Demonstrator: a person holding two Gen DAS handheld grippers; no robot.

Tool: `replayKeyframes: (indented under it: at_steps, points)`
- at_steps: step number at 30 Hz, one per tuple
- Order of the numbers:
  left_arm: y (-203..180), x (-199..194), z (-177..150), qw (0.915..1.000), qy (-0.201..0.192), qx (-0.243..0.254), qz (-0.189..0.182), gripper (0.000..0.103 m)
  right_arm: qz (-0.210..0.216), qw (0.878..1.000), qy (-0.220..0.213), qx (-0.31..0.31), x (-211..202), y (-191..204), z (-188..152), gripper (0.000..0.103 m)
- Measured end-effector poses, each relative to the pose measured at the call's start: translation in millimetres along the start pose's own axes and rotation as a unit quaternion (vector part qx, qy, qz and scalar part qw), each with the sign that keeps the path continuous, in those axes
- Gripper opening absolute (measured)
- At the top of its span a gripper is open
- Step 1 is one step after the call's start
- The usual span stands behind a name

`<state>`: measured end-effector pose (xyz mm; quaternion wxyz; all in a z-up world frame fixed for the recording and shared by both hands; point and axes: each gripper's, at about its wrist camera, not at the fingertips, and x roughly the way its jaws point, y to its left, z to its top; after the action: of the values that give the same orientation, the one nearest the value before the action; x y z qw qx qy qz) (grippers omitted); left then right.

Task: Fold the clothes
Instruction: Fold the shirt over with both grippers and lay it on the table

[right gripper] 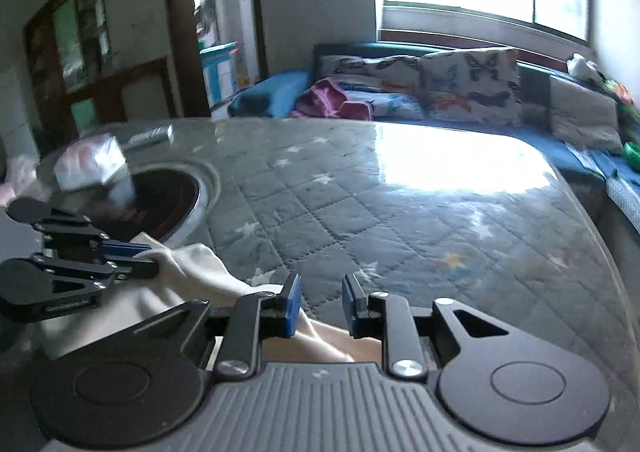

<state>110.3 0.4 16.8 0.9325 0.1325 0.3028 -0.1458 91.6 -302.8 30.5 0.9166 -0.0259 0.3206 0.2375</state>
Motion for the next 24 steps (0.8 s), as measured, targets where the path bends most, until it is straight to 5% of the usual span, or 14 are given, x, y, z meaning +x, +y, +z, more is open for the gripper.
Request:
replayKeyframes:
  at_steps: [6,9,17,24]
  points:
    - [14.0,7.8,13.0,0.9994,0.006,-0.027,0.023,0.016,0.041,0.999,0.025,0.014,-5.4,11.6,-12.8,0.017]
    - [16.4,-3.6,18.9,0.9992,-0.004,-0.038,0.014,0.016,0.017,0.999,0.040,0.015,7.1,9.7,-17.9,0.017]
    - [-2.8,-13.8,17.0,0.9965,0.011,-0.053,-0.064,0.016,0.010,0.998,0.036,0.043,12.0,2.0,-13.1,0.016]
    - [-15.0,10.8,27.3,0.9953,0.029,-0.047,-0.080,0.016,0.016,0.999,0.048,0.021,33.3,21.9,-0.5,0.017]
